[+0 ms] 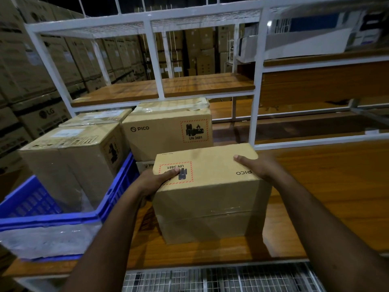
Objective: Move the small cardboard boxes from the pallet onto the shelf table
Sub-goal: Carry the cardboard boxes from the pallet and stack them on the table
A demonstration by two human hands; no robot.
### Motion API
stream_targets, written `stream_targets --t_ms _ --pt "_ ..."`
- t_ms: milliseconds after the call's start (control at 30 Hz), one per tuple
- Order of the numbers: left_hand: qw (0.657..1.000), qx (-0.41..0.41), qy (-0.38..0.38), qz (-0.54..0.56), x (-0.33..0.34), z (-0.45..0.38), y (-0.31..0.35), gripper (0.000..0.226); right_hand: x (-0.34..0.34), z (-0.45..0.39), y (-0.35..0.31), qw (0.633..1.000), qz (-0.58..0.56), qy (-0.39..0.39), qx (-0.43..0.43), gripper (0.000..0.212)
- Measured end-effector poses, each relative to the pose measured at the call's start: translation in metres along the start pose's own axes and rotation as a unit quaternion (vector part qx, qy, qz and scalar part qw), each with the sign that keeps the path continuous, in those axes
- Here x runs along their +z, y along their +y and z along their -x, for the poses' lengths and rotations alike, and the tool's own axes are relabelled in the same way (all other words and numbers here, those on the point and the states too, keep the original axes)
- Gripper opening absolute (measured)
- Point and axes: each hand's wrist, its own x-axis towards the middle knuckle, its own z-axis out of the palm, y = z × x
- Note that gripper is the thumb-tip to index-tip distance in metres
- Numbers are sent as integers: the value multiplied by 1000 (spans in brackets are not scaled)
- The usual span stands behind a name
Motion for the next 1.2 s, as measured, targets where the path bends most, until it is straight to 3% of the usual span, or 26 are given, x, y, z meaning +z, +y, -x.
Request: stream_targets --t_ms 133,267,367,500,767,933,1200 --pt "999 45 4 -4 4 15 -4 47 0 8 7 1000 5 12 -26 47" --pt "995 101 15 1 9 34 -12 43 -3 24 18 998 23 33 -44 55" --pt "992 113 37 42 14 43 -20 56 -4 38 24 996 3 58 -70 49" --pt "989 105 83 64 18 47 -29 99 -2 55 27 988 -60 82 -113 50" --pt "972 103 151 151 38 54 -46 67 -4 76 53 983 -147 30 -103 64" --pt "969 102 146 172 39 43 -53 95 -2 90 55 965 -257 -10 -55 61" --pt "974 99 122 164 41 38 -63 86 2 82 48 969 -245 -3 -25 55"
